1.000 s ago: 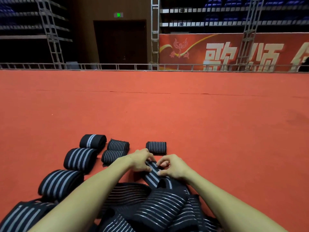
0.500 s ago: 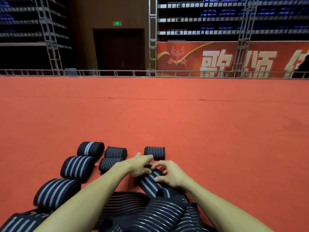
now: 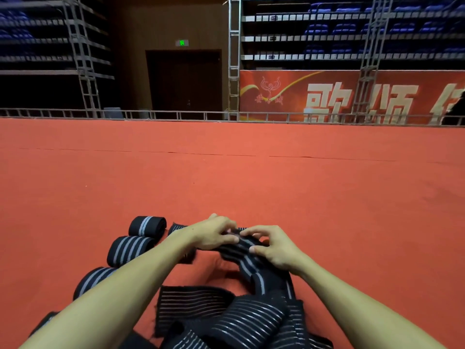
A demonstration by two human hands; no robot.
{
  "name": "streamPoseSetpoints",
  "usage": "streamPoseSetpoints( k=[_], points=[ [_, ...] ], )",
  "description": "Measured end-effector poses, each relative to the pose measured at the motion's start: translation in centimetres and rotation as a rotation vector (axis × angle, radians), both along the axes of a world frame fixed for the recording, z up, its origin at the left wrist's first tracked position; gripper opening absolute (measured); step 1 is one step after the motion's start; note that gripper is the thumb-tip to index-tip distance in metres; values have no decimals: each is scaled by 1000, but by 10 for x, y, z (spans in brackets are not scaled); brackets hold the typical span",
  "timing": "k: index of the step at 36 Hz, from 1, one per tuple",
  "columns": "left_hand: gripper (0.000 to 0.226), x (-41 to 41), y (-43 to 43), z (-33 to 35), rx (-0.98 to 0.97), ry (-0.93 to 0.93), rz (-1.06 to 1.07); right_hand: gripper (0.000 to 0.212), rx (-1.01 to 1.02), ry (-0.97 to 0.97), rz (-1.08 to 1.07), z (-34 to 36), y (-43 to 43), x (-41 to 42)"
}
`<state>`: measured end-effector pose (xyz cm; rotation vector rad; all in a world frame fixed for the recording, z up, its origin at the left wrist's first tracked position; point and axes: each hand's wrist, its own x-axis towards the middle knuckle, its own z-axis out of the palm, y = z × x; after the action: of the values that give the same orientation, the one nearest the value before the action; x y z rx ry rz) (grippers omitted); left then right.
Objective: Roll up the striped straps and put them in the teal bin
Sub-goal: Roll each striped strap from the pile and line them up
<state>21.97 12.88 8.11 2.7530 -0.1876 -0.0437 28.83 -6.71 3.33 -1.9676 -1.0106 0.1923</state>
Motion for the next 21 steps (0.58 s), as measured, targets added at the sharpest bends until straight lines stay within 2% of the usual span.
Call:
streamPoseSetpoints(
  k=[3, 5, 8, 12, 15, 21],
  points=[
    [27, -6, -5, 9, -21, -58, -3, 44, 60, -24, -33, 15, -10, -3],
    [33, -9, -9, 16, -143, -111, 7, 45, 116, -38, -71, 29, -19, -6],
    [39, -13, -21, 38, -342, -299, 70, 42, 225, -44, -113, 54, -35, -16],
    [46, -24, -47, 79, -492, -538, 131, 42, 303, -90, -128, 87, -57, -34],
    [50, -40, -72, 112, -634, -551, 100, 37, 313, -193, -112, 116, -71, -49],
    [43, -72, -120, 151, -688, -558, -23, 32, 442, -249, -127, 170, -98, -84]
  ],
)
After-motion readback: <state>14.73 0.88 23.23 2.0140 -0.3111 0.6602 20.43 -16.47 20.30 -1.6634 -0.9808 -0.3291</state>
